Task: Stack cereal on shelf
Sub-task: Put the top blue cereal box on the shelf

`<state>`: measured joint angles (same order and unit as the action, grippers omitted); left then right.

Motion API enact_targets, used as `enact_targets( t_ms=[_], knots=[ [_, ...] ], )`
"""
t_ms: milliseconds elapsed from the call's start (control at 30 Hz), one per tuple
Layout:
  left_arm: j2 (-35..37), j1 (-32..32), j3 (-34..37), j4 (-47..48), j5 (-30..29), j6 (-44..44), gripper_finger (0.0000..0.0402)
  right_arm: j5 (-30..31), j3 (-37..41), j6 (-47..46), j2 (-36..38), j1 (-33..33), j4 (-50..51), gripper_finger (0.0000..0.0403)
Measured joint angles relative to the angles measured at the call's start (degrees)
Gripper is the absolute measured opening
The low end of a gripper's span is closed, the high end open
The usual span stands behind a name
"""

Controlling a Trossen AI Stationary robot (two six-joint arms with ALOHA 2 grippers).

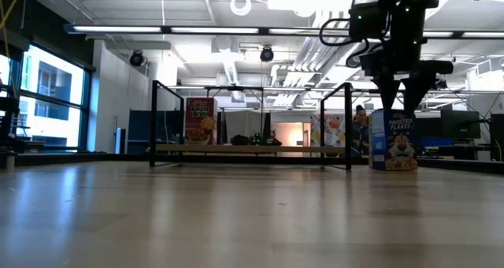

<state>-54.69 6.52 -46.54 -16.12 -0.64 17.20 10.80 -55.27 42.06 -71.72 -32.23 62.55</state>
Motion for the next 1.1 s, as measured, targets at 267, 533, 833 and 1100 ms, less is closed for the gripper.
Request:
enact_targets(
  t_ms=[267,533,833,1100],
  knots=[
    [0.01,0.00,0.00,0.00,0.00,0.16,0.0209,-0.73,-0.49,-1.52,1.11,0.00,0.92,0.0286],
    [0.01,0.00,0.00,0.00,0.00,0.22,0.0209,-1.60,-0.12,-2.90,1.11,0.00,0.12,0.0286],
    [0.01,0.00,0.00,0.00,0.00,0.63,0.0209,-1.19,-0.12,-4.13,1.11,0.00,0.21,0.0286],
    [0.00,0.00,0.00,0.00,0.00,0.71,0.0209,0.09,-0.14,-4.70,-1.36,0.00,0.01,0.0286]
  ],
)
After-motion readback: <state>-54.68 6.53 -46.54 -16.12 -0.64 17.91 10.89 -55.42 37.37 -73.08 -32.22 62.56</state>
